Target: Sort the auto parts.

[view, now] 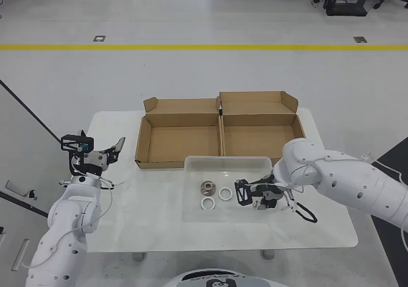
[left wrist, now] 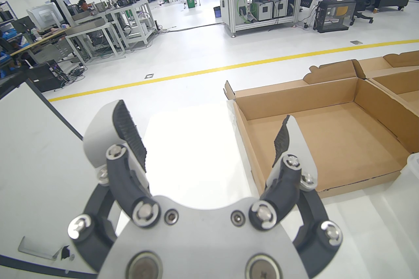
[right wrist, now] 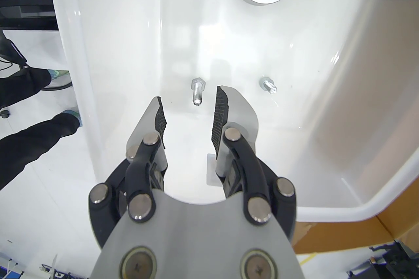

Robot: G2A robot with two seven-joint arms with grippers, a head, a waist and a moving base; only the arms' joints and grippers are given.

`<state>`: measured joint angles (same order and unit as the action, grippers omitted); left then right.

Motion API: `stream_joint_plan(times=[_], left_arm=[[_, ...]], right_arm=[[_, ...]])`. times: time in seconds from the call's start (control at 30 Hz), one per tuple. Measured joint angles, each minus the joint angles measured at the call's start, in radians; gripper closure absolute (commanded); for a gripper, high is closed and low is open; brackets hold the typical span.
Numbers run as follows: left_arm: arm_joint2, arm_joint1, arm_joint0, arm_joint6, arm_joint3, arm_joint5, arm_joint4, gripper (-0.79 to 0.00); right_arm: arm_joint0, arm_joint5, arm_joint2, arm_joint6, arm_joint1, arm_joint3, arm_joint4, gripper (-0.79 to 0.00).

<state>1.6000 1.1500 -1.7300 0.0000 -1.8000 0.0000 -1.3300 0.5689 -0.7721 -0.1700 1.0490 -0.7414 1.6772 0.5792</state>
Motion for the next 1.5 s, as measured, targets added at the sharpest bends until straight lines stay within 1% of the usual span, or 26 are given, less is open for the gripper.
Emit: stream_joint_plan(times=[0.5,0.7,0.8,0.87,1.1,1.17,1.33,1.37,1.43,1.5], left_arm=[[0.0,0.0,0.0,0.0,0.0,0.0,0.0,-0.785],[0.0,0.0,0.0,0.0,0.0,0.0,0.0,-0.785],[0.0,0.0,0.0,0.0,0.0,0.0,0.0,-0.785],[0.0,0.0,0.0,0.0,0.0,0.0,0.0,-0.785],[0.0,0.0,0.0,0.0,0.0,0.0,0.0,-0.785],[0.0,0.0,0.0,0.0,0.0,0.0,0.0,-0.785],[0.0,0.0,0.0,0.0,0.0,0.0,0.0,-0.785],[0.0,0.0,0.0,0.0,0.0,0.0,0.0,-0.785],[0.0,0.0,0.0,0.0,0.0,0.0,0.0,-0.785],[0.0,0.0,0.0,0.0,0.0,0.0,0.0,-0.785]], right_arm=[[0.006,-0.012,0.0,-0.012,-0.014,-0.017,0.01,-0.299],[0.011,-0.013,0.0,-0.013,-0.016,-0.02,0.012,-0.265],[0.011,-0.012,0.0,-0.012,-0.017,-0.021,0.015,-0.219],[0.011,-0.011,0.0,-0.011,-0.017,-0.021,0.015,-0.206],[0.012,-0.008,0.0,-0.008,-0.018,-0.02,0.011,-0.188],[0.013,-0.006,0.0,-0.006,-0.019,-0.018,0.01,-0.145],[0.016,-0.001,0.0,-0.001,-0.02,-0.016,0.01,-0.129],[0.016,0.001,0.0,0.002,-0.021,-0.015,0.009,-0.114],[0.016,0.006,0.0,0.006,-0.022,-0.014,0.007,0.0],[0.017,0.011,0.0,0.011,-0.022,-0.012,0.003,0.0]])
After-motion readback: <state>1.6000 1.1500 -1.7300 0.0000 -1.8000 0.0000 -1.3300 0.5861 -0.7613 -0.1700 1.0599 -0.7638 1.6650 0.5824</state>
